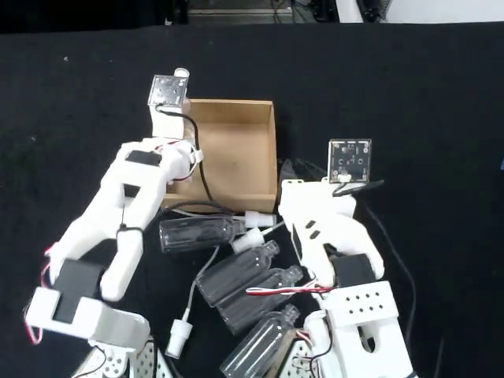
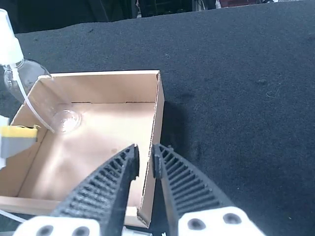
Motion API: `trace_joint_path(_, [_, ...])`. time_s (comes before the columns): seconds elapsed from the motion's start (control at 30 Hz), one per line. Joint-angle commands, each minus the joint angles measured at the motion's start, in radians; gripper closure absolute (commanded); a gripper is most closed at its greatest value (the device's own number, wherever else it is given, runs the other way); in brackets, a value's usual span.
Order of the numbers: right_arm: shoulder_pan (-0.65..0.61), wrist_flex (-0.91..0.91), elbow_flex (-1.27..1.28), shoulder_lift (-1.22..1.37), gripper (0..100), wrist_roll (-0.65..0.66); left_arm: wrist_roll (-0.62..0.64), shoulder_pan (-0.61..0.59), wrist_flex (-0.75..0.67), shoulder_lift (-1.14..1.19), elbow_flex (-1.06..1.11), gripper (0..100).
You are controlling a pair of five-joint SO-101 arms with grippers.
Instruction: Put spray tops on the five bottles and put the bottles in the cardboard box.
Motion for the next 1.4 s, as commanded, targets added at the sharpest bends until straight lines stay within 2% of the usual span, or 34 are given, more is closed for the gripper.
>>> trace_joint_path(0.0, [0.028,-0.04,-0.022,-0.039,94.3,0.009,0.003,-0.024,-0.026,0.035,-0.094,96])
trace_joint_path(0.67, [0.028,-0.04,-0.022,-0.039,94.3,0.009,0.003,-0.039,-0.021,0.06,-0.133,96])
trace_joint_path(0.8, [0.028,-0.04,-0.022,-0.039,94.2,0.009,0.003,-0.041,0.08,-0.04,-0.139,96])
trace_joint_path(1.0, [0.028,-0.04,-0.022,-0.039,94.2,0.009,-0.012,-0.058,0.308,-0.245,-0.139,96])
trace_joint_path(1.1, [0.028,-0.04,-0.021,-0.039,94.2,0.009,-0.098,-0.111,0.391,-0.305,-0.139,95])
trace_joint_path(1.17, [0.028,-0.04,-0.021,-0.039,94.2,0.009,-0.133,-0.159,0.44,-0.33,-0.139,92])
trace_joint_path(1.27, [0.026,-0.04,-0.019,-0.036,94.2,0.009,-0.144,-0.249,0.488,-0.334,-0.136,85])
trace_joint_path(1.37, [0.025,-0.04,-0.019,-0.036,94.2,0.009,-0.144,-0.312,0.483,-0.322,-0.113,85])
